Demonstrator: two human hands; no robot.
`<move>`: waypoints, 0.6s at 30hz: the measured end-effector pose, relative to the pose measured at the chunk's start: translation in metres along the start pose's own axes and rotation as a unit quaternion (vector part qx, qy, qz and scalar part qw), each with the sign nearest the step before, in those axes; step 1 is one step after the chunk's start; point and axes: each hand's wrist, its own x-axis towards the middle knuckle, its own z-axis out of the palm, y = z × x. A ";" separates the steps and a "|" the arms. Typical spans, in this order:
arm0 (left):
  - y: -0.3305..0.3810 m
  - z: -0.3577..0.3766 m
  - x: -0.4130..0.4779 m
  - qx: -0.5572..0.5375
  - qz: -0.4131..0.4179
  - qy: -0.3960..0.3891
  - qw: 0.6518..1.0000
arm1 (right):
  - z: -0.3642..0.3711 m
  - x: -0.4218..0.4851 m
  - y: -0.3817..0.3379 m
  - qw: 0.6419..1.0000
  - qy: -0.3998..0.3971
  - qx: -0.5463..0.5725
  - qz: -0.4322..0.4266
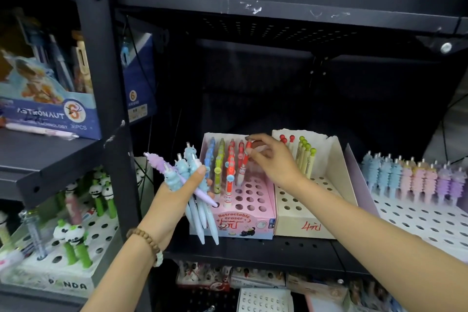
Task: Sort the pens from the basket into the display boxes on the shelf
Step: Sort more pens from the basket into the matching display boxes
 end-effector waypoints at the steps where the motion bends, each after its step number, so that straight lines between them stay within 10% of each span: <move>1: 0.000 0.000 0.000 -0.002 0.001 -0.002 1.000 | 0.000 0.000 0.000 1.000 -0.002 -0.002 -0.004; 10: 0.009 0.008 -0.006 -0.024 0.007 -0.008 1.000 | 0.000 -0.010 -0.009 0.977 -0.027 -0.209 -0.044; 18: 0.020 0.045 -0.019 0.001 0.020 -0.083 0.996 | -0.039 -0.058 -0.050 0.969 -0.172 0.150 0.096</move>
